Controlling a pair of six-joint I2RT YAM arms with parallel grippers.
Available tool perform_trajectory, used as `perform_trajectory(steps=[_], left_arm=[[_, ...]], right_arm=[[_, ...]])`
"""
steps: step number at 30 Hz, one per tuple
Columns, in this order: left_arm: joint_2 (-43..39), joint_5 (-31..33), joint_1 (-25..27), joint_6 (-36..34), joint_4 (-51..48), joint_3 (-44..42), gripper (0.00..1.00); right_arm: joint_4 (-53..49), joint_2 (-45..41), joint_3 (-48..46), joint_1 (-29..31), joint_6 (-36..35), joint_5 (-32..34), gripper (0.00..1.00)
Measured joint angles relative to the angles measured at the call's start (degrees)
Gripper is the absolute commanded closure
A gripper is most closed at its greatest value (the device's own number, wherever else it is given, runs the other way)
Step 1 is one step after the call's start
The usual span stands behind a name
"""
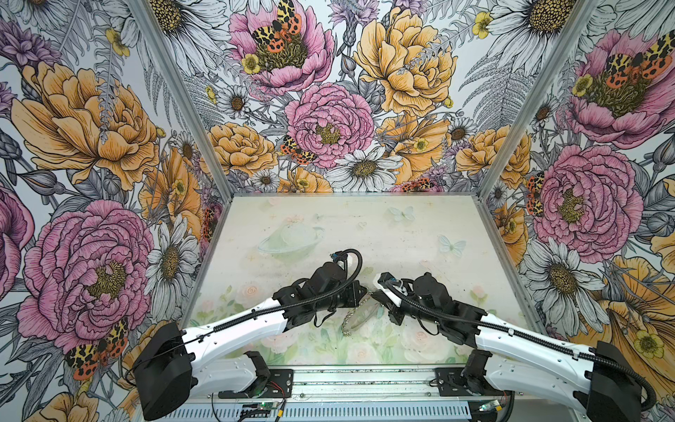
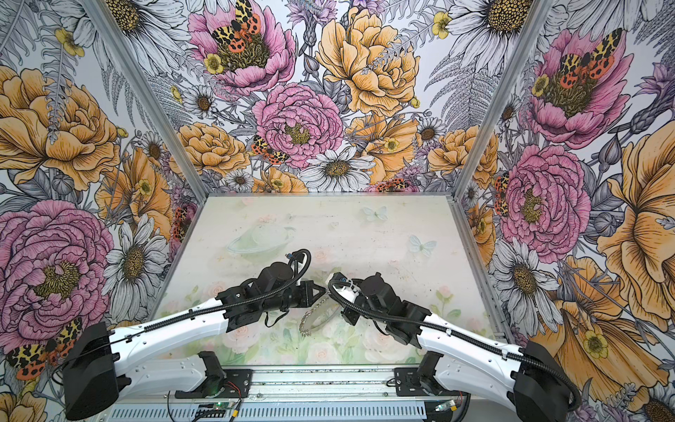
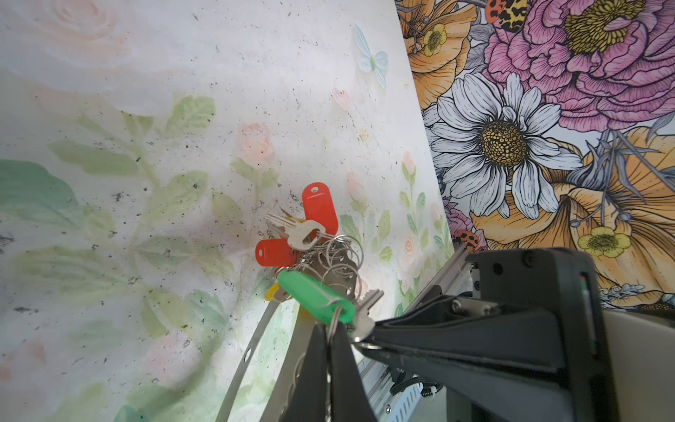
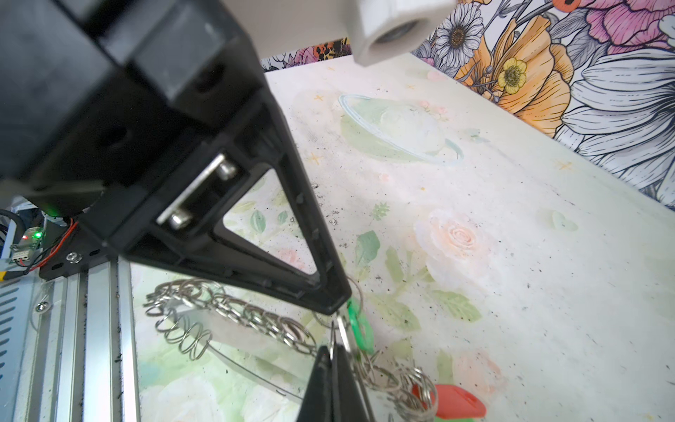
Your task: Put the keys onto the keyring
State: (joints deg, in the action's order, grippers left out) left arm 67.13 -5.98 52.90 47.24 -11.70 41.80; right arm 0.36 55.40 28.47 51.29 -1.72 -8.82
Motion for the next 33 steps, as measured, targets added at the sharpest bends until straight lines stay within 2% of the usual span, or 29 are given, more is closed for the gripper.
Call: perform_trajectory(steps=[7,16,21,27,33], left_arm=[[0.07,-1.14,-1.25,-0.04,0.48,-0.83,0.87],[-0.09,2.1,-5.51,-0.52,-5.4,-4.37,0.79],[-4.24,2.75,-5.57,-3.32,-6.23,-4.37,0.76],[-15.06,4.31,-5.57,-12.0,-4.28,-5.55,0.67],[-24.79,0.81,-3.96,-25.55,8.28,-15.13,0.67]], right_arm=[[5.22,-0.42,-2.32,-0.5,1.36,-0.11,1.0],[13.77,-2.86,-3.26,-2.43,2.8,-2.03,1.0],[13.42,-2.78,-3.26,-3.5,2.73,-3.82,1.0],[10.32,-2.78,-3.26,-4.98,2.25,-6.99,1.0],[5.46,-2.12,-1.88,-5.25,1.62,-11.47,1.0]])
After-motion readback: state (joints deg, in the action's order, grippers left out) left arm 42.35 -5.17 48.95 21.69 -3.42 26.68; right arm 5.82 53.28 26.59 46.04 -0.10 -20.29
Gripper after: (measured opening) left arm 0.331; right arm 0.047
